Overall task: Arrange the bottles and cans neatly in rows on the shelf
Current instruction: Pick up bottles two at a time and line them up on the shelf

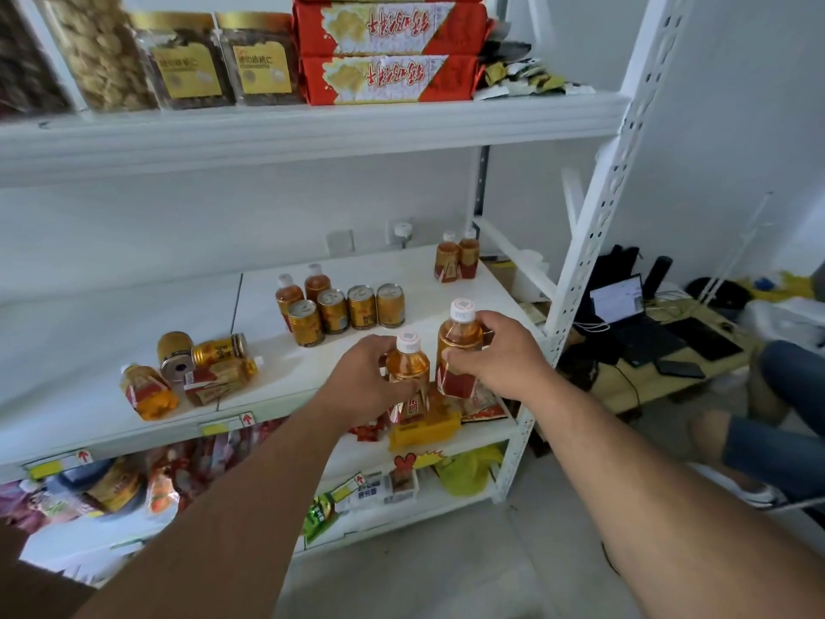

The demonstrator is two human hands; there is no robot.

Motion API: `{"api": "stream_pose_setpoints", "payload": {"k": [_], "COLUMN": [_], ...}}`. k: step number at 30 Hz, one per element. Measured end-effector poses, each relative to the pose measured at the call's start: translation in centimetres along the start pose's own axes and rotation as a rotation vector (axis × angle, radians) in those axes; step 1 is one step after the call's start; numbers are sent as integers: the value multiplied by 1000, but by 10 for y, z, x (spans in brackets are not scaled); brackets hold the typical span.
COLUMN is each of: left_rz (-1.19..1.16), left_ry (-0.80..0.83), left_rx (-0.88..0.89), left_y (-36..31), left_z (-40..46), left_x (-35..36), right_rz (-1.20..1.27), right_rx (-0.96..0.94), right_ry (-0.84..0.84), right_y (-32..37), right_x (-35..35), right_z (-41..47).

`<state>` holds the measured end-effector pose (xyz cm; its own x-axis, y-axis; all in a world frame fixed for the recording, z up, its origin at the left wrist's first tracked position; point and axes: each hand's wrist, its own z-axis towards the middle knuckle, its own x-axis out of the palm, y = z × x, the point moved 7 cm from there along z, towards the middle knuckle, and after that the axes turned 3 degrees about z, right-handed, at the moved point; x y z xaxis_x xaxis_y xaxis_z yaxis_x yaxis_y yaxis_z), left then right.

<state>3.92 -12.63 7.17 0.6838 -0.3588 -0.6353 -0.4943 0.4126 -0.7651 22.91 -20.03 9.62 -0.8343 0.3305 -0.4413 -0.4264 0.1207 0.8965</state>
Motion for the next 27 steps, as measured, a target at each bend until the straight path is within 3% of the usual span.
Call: {"api": "stream_pose_setpoints", "payload": {"k": [12, 27], "left_rz": [18, 86], "left_ry": [51, -15], "left_rx": [1, -82], "left_y": [-48, -69], "left_z": [47, 133], "left_x": [57, 119], "right_rz": [19, 3], "right_rx": [20, 41], "right_ry": [-21, 63], "right_y": [-40, -85], "right_x": [-68, -135], "right_z": [28, 106]}}
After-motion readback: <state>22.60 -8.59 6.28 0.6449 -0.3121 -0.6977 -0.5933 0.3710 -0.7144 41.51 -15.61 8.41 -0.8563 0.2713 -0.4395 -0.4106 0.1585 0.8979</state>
